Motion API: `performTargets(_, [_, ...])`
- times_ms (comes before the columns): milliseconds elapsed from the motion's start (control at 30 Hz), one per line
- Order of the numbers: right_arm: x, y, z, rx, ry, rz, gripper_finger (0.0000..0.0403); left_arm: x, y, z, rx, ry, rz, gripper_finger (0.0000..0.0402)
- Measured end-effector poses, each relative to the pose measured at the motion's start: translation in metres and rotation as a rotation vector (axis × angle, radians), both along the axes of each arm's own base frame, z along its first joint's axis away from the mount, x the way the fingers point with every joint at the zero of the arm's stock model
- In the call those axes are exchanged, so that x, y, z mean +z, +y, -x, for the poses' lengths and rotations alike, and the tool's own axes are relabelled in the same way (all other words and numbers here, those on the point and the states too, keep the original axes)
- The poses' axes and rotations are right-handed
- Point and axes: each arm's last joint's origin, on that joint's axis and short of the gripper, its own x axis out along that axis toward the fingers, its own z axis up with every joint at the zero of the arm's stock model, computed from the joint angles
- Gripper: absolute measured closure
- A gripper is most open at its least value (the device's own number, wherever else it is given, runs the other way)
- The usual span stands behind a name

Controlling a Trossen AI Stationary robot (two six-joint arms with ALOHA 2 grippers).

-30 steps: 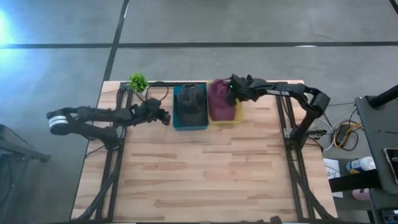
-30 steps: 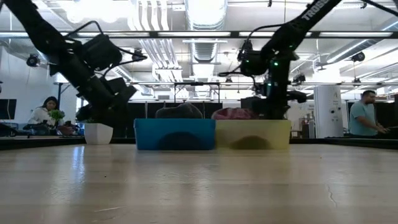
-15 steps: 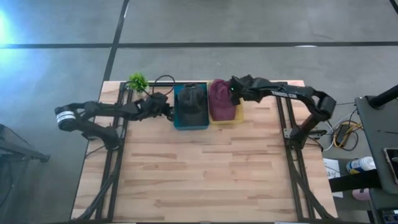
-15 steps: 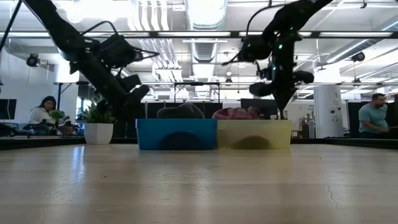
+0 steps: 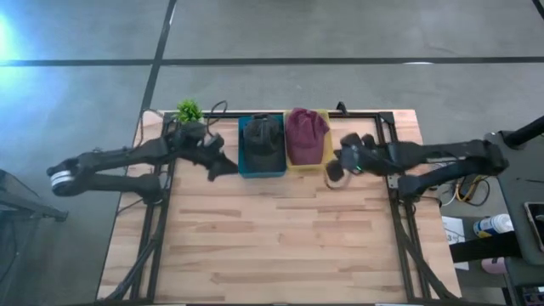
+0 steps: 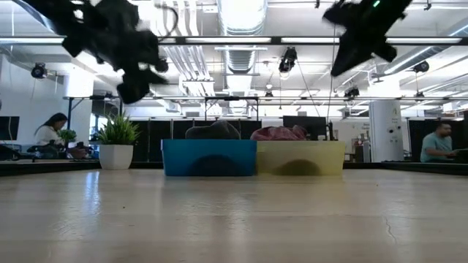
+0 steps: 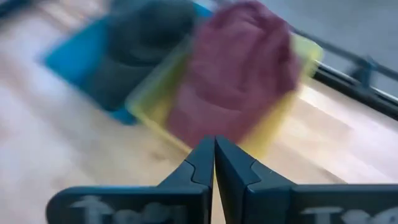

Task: Pick & Place hat
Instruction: Return to Home Position

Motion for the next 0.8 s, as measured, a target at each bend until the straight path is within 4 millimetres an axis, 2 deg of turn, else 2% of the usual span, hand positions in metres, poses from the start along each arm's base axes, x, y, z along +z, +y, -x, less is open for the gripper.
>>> performTargets(167, [0.004, 0.042, 0.022, 0.172, -0.173, 0.044, 0.0392, 0.005, -0.036, 0.012, -0.053, -0.161, 0.032, 0.0264])
performTargets(267, [0.004, 0.052, 0.038, 0.143, -0.285, -0.065, 0.0392, 0.002, -0.054, 0.020, 0.008, -0.212, 0.029, 0.0264])
performTargets(333, [0.002, 0.054, 0.048, 0.084, -0.367, -0.164, 0.0392, -0.002, -0.059, 0.024, 0.087, -0.205, 0.052, 0.0264])
performTargets(400, [-0.002, 0.057, 0.053, 0.113, -0.400, -0.168, 0.0392, -0.006, -0.065, 0.028, 0.111, -0.207, 0.142, 0.0264])
performTargets(500, [-0.009, 0.060, 0.051, 0.248, -0.460, -0.143, 0.0392, -0.002, -0.076, 0.031, -0.039, -0.348, 0.112, 0.0264])
performTargets(600, [-0.022, 0.058, 0.043, 0.417, -0.601, -0.195, 0.0392, 0.002, -0.084, 0.034, -0.167, -0.547, 0.067, 0.0264])
performTargets(700, [-0.042, 0.053, 0.038, 0.563, -0.763, -0.177, 0.0392, -0.008, -0.087, 0.037, -0.182, -0.651, 0.042, 0.0264])
performTargets(800, [-0.060, 0.043, 0.040, 0.579, -0.874, -0.130, 0.0392, -0.025, -0.085, 0.040, -0.133, -0.694, 0.040, 0.0264])
